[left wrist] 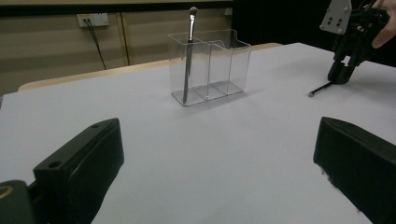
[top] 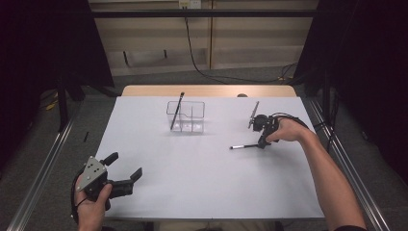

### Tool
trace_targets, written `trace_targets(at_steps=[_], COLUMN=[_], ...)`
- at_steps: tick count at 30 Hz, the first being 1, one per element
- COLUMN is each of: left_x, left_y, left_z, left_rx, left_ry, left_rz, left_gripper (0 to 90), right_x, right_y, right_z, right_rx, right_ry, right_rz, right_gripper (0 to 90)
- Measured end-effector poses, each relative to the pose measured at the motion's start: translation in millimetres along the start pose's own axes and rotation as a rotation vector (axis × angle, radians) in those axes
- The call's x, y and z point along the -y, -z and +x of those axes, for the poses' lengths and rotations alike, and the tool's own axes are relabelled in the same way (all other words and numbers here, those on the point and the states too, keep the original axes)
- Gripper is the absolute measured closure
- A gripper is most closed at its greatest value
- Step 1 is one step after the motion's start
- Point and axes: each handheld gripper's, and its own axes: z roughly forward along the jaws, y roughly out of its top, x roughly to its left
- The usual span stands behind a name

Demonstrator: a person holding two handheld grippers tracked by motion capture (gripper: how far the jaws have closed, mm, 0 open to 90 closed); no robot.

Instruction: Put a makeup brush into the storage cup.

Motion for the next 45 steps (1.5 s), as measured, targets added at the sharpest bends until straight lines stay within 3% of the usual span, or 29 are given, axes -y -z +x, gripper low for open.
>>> trace_targets(at_steps=[6,14,31,36,45], left_x=[0.1,-0.1,-0.2,-0.3,0.0], left_y=[0.6,0.0,-1.2,-0.2,-1.6], left_z=[0.7,1.5,3.6,4.1,2.6], left_rx=[-0.007,-0.003,-0.013,-0.014,-0.01], left_ry=[0.004,0.012,0.022,0.014,0.006], left_rz=[-0.005,-0.006,-0.007,-0.007,0.003], left_gripper=[2.0,2.0,1.7,1.6,1.6], right_x=[0.0,2.2,17.6,18.8,35.1], right_y=[0.2,0.4,9.7,23.5,31.1], right_z=[2.6,3.2,12.4,19.0,23.0], right_rx=[-0.016,-0.004,0.035,0.057,0.027], right_ry=[0.0,0.018,-0.02,-0.034,-0.113], right_rz=[0.002,-0.015,-0.149,-0.239,-0.399], right_gripper=[84.3,84.6,84.6,84.6,84.7])
